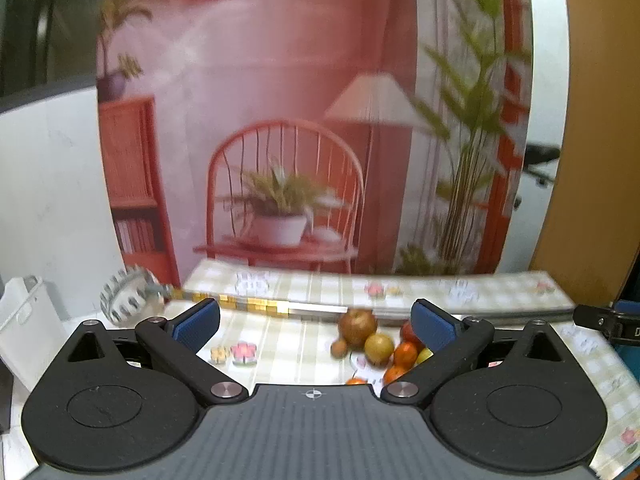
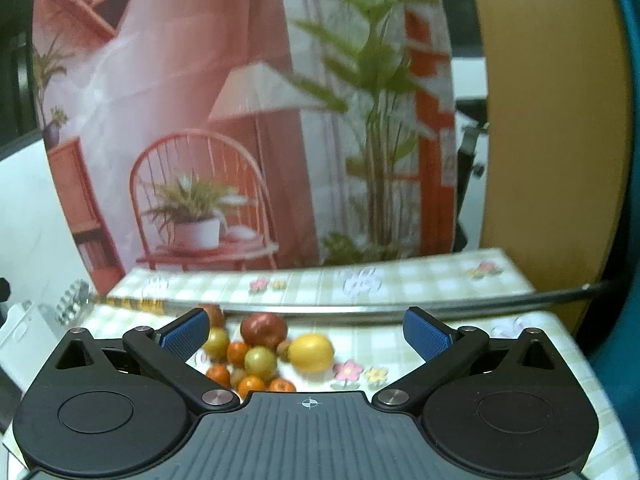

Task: Organize fruits
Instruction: 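Grasp the small brown fruit with the left gripper while the right gripper approaches the fruit pile, then grasp the large yellow grapefruit with the right gripper while the left gripper holds the brown fruit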

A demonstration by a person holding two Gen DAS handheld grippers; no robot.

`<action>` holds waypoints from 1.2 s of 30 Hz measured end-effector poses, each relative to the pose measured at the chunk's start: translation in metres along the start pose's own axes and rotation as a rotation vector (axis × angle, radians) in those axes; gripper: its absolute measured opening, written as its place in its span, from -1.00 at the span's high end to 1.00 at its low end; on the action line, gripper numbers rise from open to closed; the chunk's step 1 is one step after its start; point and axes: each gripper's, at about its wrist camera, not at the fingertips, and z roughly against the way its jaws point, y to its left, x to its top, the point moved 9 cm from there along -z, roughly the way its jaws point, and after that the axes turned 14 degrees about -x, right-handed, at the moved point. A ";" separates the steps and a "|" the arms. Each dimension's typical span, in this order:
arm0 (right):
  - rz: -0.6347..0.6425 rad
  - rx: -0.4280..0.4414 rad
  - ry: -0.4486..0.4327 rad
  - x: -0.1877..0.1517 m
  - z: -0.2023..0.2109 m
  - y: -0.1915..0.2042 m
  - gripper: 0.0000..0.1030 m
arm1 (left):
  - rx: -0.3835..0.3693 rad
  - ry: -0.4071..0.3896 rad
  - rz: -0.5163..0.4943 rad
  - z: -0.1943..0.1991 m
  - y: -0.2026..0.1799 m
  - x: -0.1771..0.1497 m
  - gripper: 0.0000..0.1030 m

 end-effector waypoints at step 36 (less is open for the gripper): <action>0.017 0.019 0.247 -0.062 -0.139 0.006 -0.78 | -0.257 0.354 0.050 -0.285 0.053 -0.103 0.26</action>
